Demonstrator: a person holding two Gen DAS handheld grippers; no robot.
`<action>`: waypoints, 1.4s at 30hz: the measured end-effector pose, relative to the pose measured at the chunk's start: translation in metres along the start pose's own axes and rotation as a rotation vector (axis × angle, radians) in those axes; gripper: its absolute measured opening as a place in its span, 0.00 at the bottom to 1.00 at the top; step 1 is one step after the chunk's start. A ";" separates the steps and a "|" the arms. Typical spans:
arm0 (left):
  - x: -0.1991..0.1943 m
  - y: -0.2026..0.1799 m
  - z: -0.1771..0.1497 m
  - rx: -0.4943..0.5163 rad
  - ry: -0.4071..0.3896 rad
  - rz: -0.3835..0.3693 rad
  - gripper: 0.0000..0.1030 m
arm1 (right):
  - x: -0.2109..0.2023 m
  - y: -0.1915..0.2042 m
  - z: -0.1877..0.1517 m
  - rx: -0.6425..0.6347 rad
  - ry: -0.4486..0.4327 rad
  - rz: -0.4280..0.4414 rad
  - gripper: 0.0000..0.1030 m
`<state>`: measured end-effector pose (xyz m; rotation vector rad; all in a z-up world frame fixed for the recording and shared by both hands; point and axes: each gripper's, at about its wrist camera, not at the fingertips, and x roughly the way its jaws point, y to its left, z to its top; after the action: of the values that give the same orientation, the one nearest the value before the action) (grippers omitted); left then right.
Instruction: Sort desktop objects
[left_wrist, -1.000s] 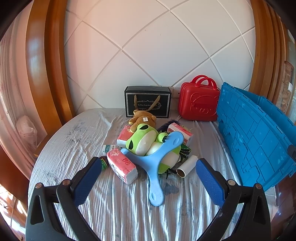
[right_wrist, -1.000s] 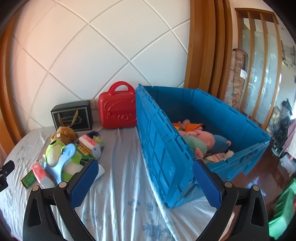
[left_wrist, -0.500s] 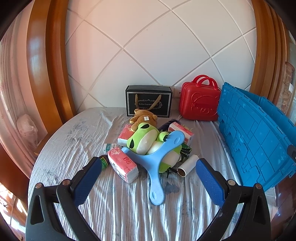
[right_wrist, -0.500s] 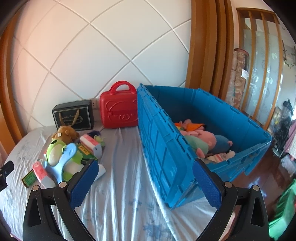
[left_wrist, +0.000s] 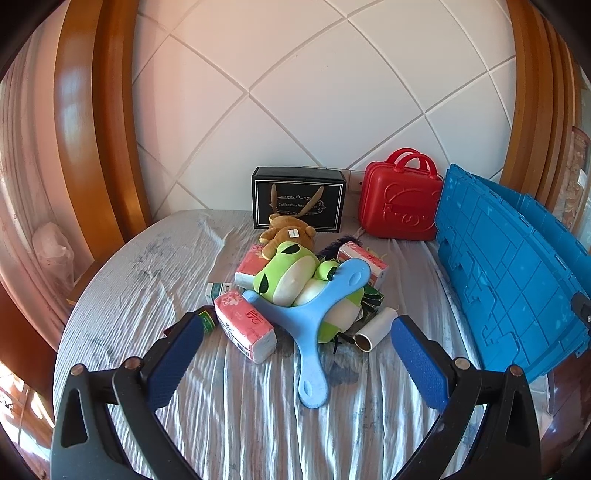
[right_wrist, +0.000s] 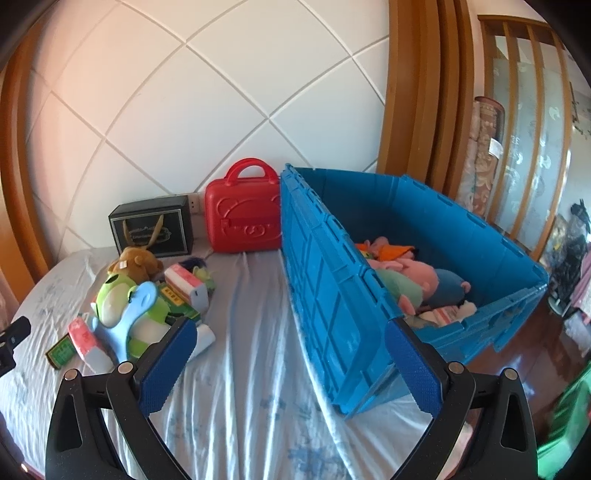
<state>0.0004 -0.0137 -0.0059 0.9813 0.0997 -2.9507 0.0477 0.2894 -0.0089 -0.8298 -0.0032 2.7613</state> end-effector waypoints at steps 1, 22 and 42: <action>0.001 0.001 0.000 -0.002 0.002 0.003 1.00 | 0.001 0.001 0.000 -0.002 0.001 0.001 1.00; 0.124 0.045 -0.042 -0.081 0.201 0.078 0.95 | 0.126 0.103 -0.011 -0.160 0.233 0.330 1.00; 0.304 -0.021 -0.072 0.027 0.406 -0.035 0.72 | 0.327 0.156 -0.078 -0.032 0.580 0.297 0.84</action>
<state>-0.2010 0.0099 -0.2442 1.5823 0.0857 -2.7410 -0.2111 0.2133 -0.2633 -1.7293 0.1984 2.6650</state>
